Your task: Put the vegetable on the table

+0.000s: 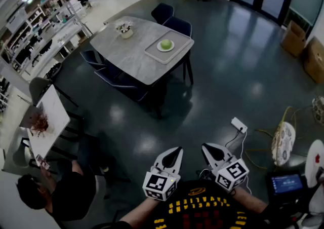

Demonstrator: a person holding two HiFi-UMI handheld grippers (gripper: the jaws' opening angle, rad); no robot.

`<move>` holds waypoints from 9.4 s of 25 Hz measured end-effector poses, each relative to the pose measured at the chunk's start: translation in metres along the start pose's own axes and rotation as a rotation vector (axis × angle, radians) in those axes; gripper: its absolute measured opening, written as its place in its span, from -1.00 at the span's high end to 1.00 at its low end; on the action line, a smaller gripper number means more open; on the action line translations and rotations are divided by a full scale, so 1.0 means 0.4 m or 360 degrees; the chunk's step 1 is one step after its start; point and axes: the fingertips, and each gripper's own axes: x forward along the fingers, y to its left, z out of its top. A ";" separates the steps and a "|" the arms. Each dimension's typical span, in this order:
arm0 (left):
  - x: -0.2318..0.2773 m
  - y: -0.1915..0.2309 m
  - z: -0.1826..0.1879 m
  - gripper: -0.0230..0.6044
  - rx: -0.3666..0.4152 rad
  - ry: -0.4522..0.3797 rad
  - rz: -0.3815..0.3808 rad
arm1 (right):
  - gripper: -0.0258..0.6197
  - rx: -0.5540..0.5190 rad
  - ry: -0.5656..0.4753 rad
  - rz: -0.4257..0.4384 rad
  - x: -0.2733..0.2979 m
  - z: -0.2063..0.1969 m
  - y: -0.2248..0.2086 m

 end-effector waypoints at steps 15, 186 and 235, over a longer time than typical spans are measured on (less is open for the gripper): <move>-0.047 0.085 -0.006 0.92 -0.0017 -0.0044 -0.0017 | 0.91 0.0016 -0.0040 -0.0006 0.082 -0.005 0.051; 1.597 1.615 0.023 0.79 -0.1977 0.0333 0.0905 | 0.79 0.0372 0.1800 0.0507 2.051 0.109 -1.439; 1.579 1.967 0.203 0.80 -0.2044 0.0154 0.0868 | 0.83 0.0630 0.1596 0.0704 2.415 0.267 -1.334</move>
